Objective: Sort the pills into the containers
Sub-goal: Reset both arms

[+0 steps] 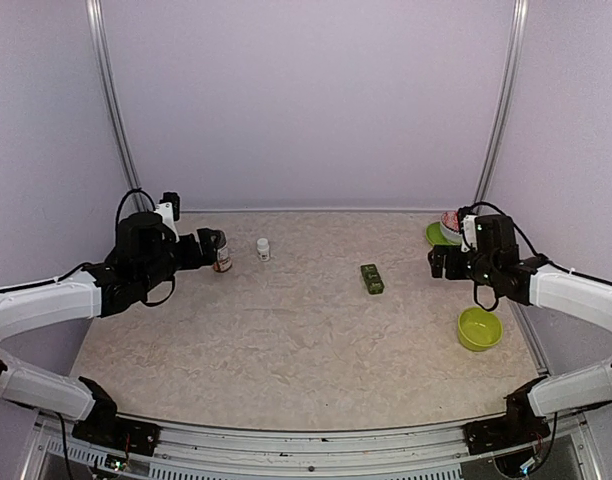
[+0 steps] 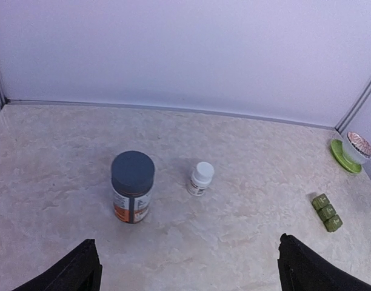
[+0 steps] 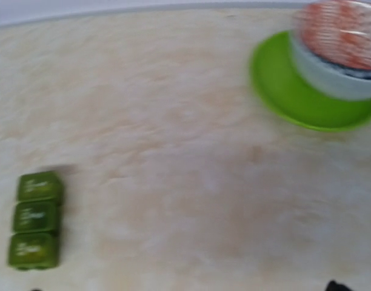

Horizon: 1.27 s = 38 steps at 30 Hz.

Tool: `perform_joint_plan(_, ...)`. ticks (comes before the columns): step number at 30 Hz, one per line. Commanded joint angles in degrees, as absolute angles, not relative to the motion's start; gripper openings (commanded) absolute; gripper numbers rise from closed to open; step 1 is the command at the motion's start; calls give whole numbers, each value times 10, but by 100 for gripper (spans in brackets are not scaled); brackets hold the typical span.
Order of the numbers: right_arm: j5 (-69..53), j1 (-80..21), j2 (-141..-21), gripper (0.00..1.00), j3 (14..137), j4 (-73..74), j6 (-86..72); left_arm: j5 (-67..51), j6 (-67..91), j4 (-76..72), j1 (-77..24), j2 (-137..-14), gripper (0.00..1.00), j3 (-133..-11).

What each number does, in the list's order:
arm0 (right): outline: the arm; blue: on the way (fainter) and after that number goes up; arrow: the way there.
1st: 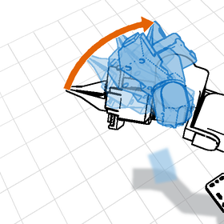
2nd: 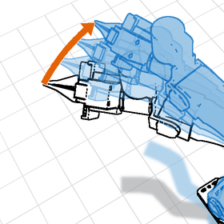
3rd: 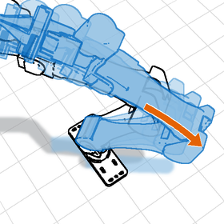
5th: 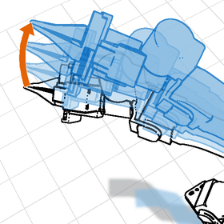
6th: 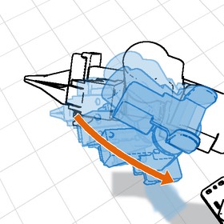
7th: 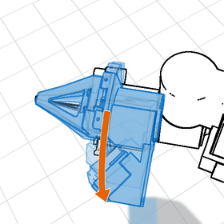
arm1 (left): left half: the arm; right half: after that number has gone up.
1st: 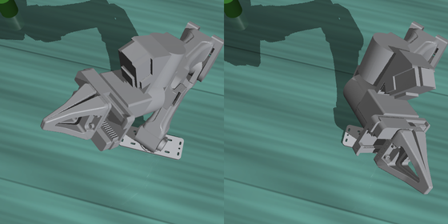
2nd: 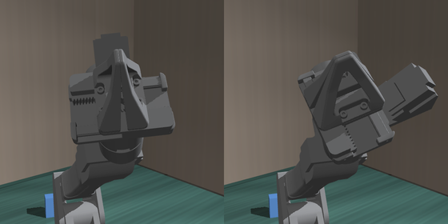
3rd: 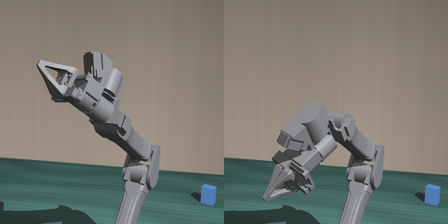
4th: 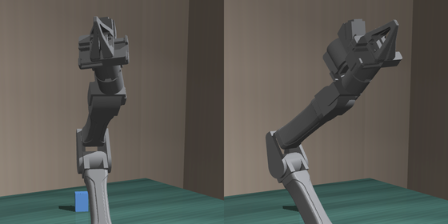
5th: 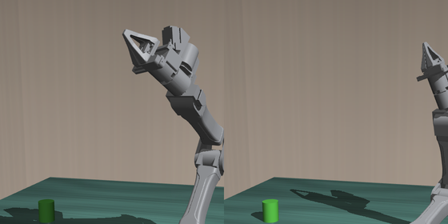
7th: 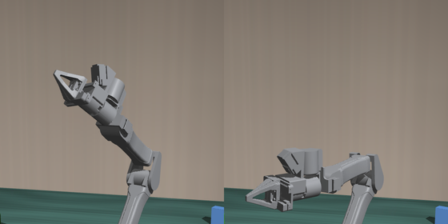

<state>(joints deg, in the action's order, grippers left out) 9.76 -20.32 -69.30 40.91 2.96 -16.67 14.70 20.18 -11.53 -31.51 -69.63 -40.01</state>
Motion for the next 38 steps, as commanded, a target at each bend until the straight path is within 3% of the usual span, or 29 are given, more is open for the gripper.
perform_joint_plan(1, 73, -158, -642, 100, 379, 12, -147, 179, 165, -94, -287, -662, 99, -384)
perform_joint_plan(10, 118, -119, -540, 100, 344, 19, -101, 224, 150, -107, -255, -577, 99, -334)
perform_joint_plan(18, 102, -117, -541, 100, 341, 24, -112, 231, 143, -159, -237, -486, 99, -269)
perform_joint_plan(27, 111, -114, -596, 100, 344, 30, -128, 223, 146, -149, -237, -505, 99, -280)
perform_joint_plan(38, 104, -88, -561, 100, 334, 18, -132, 223, 149, -149, -237, -511, 99, -281)
